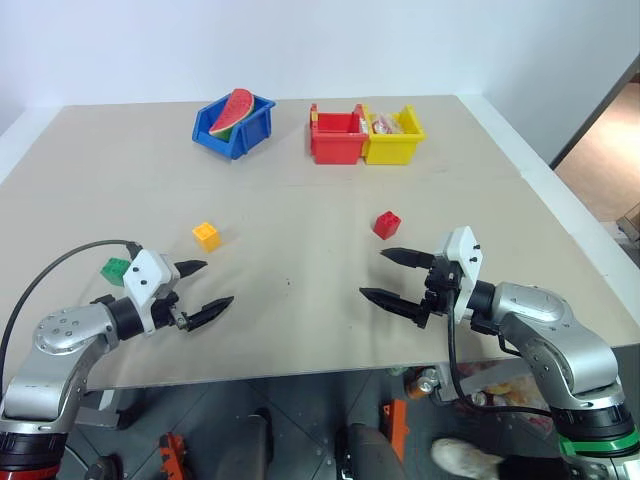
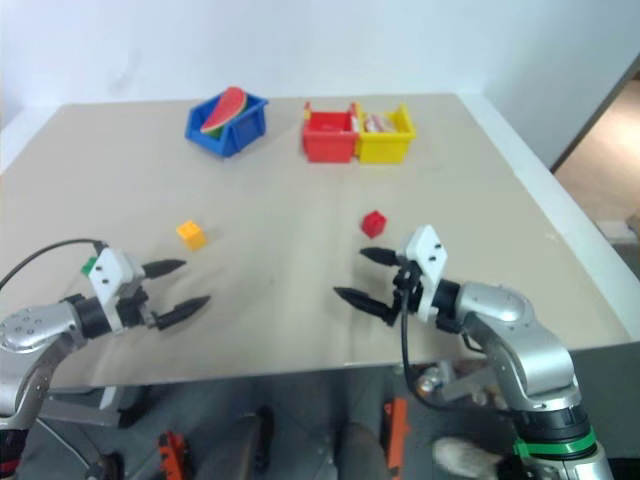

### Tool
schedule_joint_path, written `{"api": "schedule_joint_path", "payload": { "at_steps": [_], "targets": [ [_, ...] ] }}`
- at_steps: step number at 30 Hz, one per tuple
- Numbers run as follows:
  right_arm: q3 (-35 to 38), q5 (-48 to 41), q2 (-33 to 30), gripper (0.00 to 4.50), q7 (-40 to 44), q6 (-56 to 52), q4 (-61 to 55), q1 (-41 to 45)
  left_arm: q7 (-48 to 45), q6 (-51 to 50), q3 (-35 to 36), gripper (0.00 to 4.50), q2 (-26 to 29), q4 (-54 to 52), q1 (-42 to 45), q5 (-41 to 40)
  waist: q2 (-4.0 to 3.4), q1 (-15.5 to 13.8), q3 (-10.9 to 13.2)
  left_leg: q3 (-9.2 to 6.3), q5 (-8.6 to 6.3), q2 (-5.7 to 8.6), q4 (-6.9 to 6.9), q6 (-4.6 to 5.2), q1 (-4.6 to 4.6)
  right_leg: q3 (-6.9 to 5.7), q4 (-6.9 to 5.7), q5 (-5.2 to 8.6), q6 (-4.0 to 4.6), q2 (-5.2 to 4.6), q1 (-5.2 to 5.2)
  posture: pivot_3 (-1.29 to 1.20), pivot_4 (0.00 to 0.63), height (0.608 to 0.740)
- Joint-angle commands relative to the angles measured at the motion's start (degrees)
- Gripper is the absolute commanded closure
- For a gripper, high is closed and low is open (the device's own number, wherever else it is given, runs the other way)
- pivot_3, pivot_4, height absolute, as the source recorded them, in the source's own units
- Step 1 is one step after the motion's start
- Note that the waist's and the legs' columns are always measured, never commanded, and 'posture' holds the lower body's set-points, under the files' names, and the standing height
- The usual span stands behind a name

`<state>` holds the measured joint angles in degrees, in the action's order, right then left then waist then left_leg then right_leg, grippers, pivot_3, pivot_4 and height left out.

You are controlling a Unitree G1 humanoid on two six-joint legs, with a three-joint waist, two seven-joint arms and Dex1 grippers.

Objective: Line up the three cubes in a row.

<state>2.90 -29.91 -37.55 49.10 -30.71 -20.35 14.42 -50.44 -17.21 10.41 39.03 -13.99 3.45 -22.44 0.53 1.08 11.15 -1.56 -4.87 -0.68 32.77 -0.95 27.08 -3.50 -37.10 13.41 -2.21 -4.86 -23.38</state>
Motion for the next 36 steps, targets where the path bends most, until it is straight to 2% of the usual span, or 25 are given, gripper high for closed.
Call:
{"api": "schedule_joint_path", "payload": {
  "at_steps": [1,7,21,28,36],
  "targets": [
    [0.9,-0.1,-0.5,0.00,0.5,1.2,-1.1,0.2,-0.5,2.4,-0.1,0.07,-0.5,-0.7,0.1,-0.2,0.00,0.0,0.0,0.00,0.00,0.00,0.00,0.00,0.00,0.00,0.00,0.00,0.00,0.00,0.00,0.00,0.150,0.740],
    [1.2,-0.4,-0.3,0.00,0.1,0.9,-0.7,-0.2,0.3,0.4,0.9,0.07,-3.6,0.5,-0.1,-3.9,0.01,0.0,0.0,0.10,0.00,-0.04,0.08,0.00,-0.01,0.08,0.00,-0.02,-0.01,0.11,0.02,0.00,0.150,0.740],
    [1.6,-0.5,-0.9,0.00,0.3,0.8,-0.2,0.1,-0.1,-0.4,0.3,0.07,-3.0,0.5,-1.3,-4.0,0.01,0.0,0.0,0.16,-0.01,-0.13,0.18,-0.01,-0.02,0.17,0.00,-0.08,0.03,0.19,0.01,0.00,0.150,0.740],
    [1.0,-0.7,-1.6,0.00,1.0,-0.2,-1.3,-0.5,0.1,-9.3,0.3,0.07,-2.6,-1.8,-1.8,-8.6,0.01,0.0,0.0,0.17,-0.01,-0.14,0.18,-0.01,-0.02,0.18,0.00,-0.08,0.02,0.21,0.01,0.00,0.150,0.740],
    [1.1,-1.0,-1.7,0.00,1.0,-0.3,-2.0,-1.9,1.8,-5.8,1.0,0.07,-4.2,-6.4,-6.4,-7.4,0.01,0.0,0.0,0.23,-0.02,-0.17,0.20,-0.02,-0.02,0.23,0.00,-0.09,0.03,0.13,-0.01,0.00,0.150,0.740]
  ]
}}
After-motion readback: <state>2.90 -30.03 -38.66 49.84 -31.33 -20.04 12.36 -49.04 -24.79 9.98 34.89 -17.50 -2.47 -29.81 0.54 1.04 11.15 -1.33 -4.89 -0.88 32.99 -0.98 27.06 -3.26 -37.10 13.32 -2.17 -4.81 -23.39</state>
